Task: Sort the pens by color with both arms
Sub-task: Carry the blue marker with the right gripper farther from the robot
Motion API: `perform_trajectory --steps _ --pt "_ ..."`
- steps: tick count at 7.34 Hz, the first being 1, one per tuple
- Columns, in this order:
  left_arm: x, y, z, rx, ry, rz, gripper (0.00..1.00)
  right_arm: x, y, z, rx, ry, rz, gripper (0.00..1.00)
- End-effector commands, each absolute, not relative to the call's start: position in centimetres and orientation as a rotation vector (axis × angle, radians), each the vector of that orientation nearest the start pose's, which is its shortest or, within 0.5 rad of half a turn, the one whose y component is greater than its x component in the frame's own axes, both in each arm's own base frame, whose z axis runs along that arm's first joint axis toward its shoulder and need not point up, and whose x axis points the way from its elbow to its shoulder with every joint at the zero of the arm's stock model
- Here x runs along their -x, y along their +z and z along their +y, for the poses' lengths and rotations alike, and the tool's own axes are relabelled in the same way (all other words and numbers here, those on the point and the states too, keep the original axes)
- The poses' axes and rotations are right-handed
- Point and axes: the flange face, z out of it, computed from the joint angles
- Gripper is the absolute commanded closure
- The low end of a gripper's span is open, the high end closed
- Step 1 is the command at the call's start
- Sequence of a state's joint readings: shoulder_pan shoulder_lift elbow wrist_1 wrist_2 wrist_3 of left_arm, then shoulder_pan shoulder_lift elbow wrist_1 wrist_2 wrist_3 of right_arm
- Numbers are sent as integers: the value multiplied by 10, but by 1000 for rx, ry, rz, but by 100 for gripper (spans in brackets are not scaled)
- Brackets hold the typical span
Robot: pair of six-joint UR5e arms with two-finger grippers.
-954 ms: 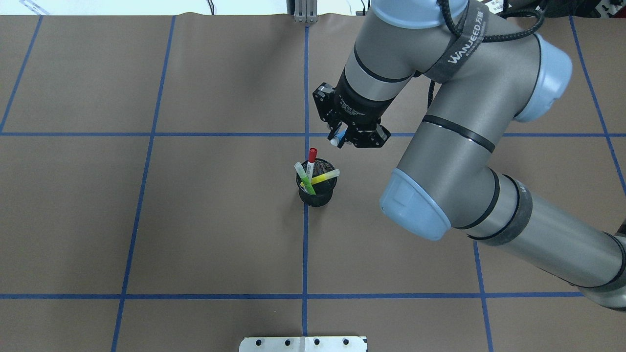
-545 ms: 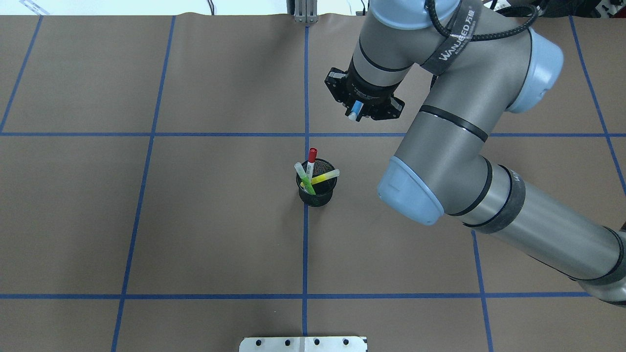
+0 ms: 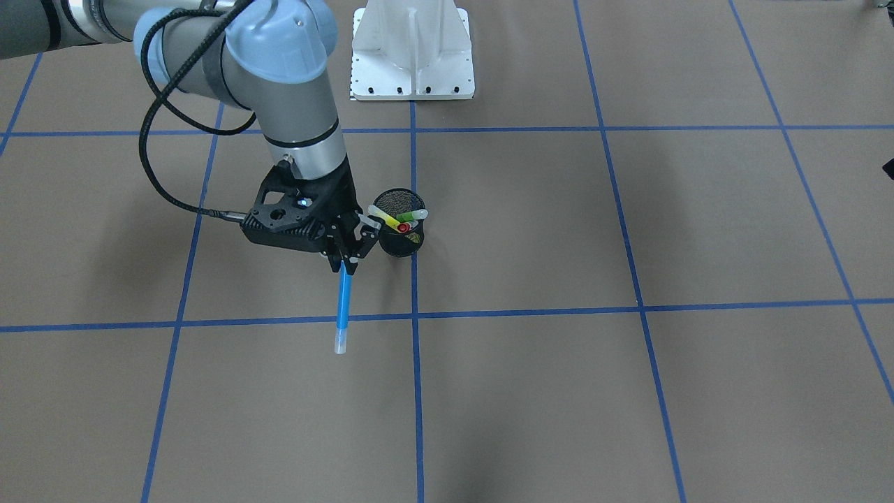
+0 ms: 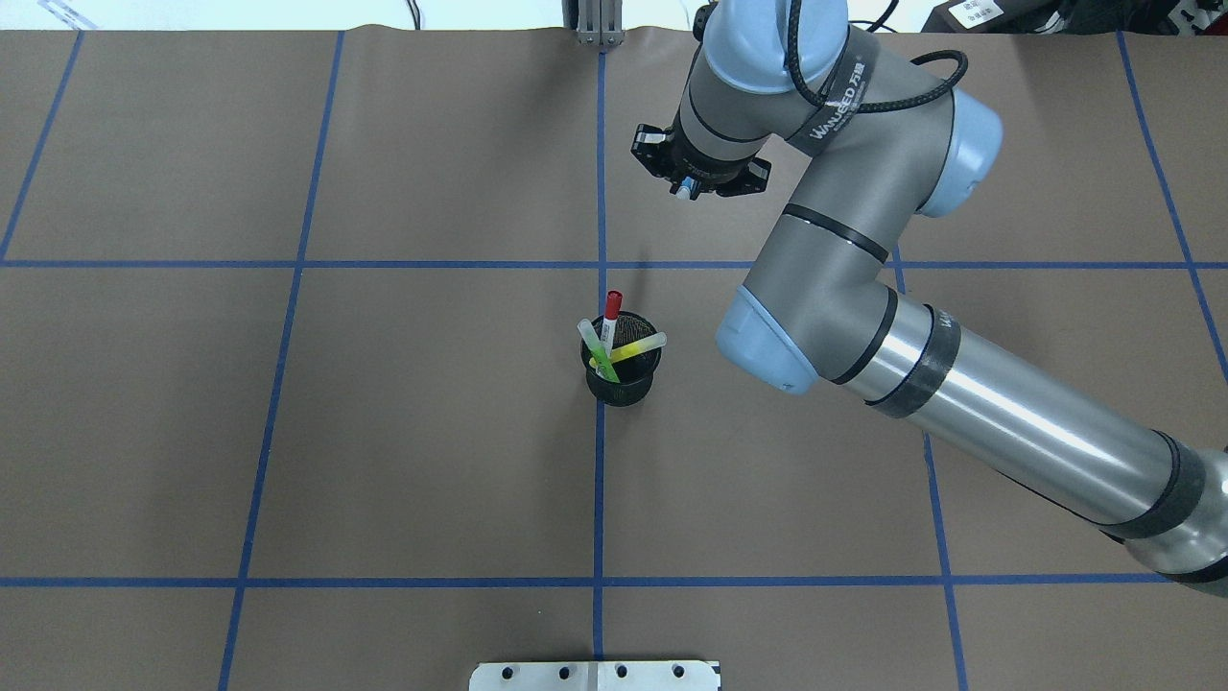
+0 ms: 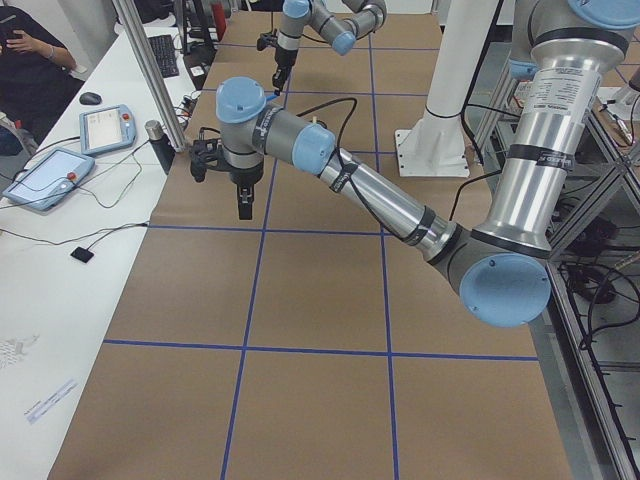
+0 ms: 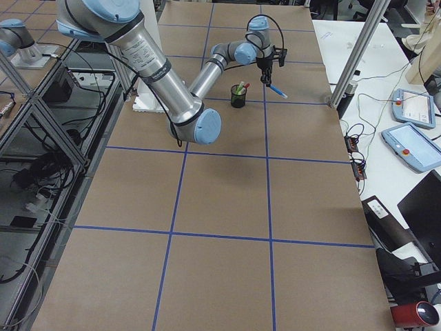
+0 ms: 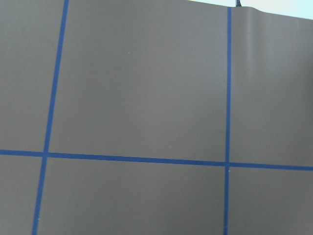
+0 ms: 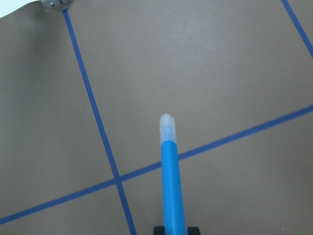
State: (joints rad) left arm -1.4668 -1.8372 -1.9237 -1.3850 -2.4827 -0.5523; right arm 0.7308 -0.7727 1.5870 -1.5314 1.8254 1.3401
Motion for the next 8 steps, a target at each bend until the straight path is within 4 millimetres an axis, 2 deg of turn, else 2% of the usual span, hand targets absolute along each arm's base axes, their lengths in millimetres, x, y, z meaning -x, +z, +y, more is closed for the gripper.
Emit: perform_trajectory --steps 1,3,4,8 --pt "-57 312 -562 -18 -272 1013 0 479 199 -571 -243 325 -862 82" --pt "-67 308 -561 2 -283 1016 0 506 220 -563 -274 305 -848 82" --pt "-72 302 -563 8 -286 1019 0 513 234 -558 -291 304 -832 82" --pt "-76 296 -566 5 -285 1022 0 527 244 -549 -308 275 -808 79"
